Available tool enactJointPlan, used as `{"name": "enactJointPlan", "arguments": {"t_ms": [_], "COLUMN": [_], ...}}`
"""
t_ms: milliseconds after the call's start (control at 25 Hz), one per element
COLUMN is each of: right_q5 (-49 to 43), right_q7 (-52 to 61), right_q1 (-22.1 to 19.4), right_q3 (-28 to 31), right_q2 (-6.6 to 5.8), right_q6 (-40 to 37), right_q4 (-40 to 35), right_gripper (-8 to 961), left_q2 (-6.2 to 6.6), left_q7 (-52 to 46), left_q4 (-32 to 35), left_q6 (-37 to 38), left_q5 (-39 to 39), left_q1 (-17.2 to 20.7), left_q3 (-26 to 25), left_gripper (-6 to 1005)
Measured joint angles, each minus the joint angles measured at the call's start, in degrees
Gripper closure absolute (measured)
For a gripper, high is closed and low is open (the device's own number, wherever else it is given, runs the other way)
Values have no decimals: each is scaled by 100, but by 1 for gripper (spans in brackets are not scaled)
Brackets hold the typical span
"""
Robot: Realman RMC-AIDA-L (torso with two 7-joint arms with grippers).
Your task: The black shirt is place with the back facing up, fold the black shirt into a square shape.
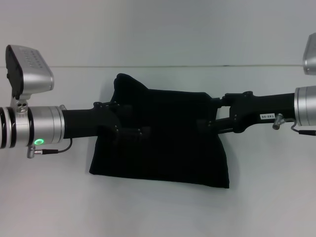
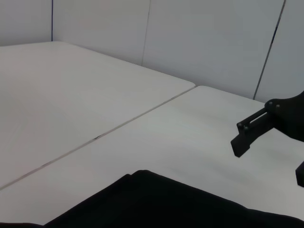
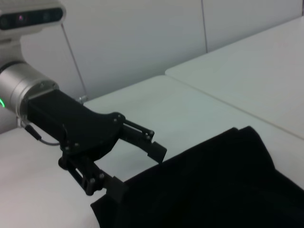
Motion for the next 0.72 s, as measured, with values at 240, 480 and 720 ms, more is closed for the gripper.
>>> {"name": "enactJointPlan", "arguments": {"t_ms": [240, 480, 720], "right_q5": [-4, -5, -13], "right_q7": [28, 153, 178], "right_q1": [2, 28, 25], "right_q3": [-136, -323, -366], "right_q2": [1, 6, -3], "right_q6": [39, 105, 144], "right_q4": [0, -3, -5], "right_gripper": [38, 38, 38], "left_q2": [6, 9, 9], "left_q7": [-40, -100, -132], "left_q4": [40, 53, 53], "left_q6": [42, 53, 89], "left_q5": [2, 2, 2], "left_q1": [0, 0, -3], "left_q3": [-1, 3, 6], "left_gripper": [94, 92, 92]}}
